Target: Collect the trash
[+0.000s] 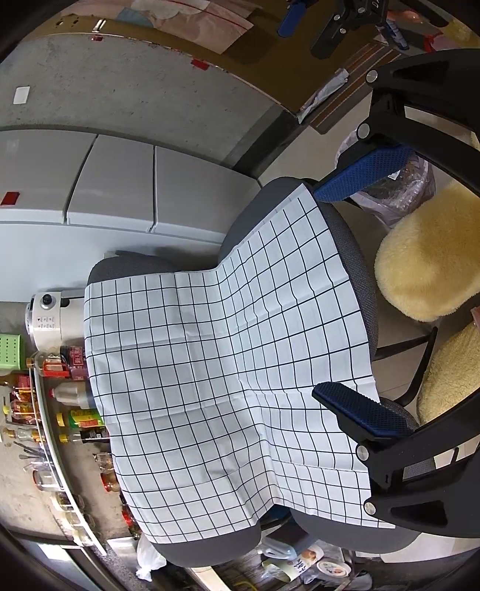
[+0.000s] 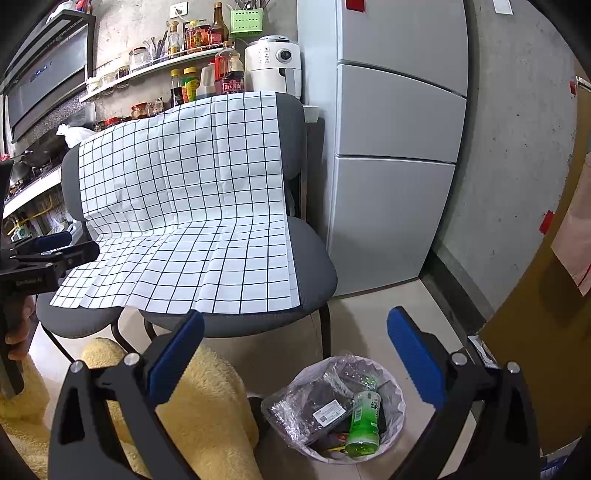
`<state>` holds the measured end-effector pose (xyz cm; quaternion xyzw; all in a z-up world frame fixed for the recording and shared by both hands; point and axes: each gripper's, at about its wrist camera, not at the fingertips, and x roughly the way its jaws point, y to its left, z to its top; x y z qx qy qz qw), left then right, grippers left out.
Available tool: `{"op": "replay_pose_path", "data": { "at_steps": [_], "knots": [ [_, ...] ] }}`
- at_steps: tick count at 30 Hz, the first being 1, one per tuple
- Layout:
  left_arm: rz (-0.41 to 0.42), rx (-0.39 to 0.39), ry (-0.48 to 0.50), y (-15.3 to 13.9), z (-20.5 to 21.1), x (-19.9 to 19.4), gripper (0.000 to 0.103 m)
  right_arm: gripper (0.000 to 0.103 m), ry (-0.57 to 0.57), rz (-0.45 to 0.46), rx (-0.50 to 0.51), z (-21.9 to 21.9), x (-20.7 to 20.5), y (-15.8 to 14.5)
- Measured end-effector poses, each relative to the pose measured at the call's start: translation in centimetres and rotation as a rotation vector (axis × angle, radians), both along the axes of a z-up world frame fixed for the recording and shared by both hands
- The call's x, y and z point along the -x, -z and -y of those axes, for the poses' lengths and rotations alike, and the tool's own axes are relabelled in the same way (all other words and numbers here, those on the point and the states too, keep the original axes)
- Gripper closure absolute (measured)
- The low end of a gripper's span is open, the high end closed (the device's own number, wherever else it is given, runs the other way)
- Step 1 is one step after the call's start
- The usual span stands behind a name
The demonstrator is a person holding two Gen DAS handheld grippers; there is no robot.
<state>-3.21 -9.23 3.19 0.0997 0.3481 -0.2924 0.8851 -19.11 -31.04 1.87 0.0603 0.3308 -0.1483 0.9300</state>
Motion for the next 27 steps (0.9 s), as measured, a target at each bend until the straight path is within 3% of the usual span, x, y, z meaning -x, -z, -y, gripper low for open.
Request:
{"op": "replay_pose_path", "data": {
  "at_steps": [27],
  "knots": [
    [-0.006,0.0,-0.014,-0.05,-0.07,0.08,0.006,0.006,-0.001,-0.012,-0.003,0.17,-0.46,0.56]
  ]
}}
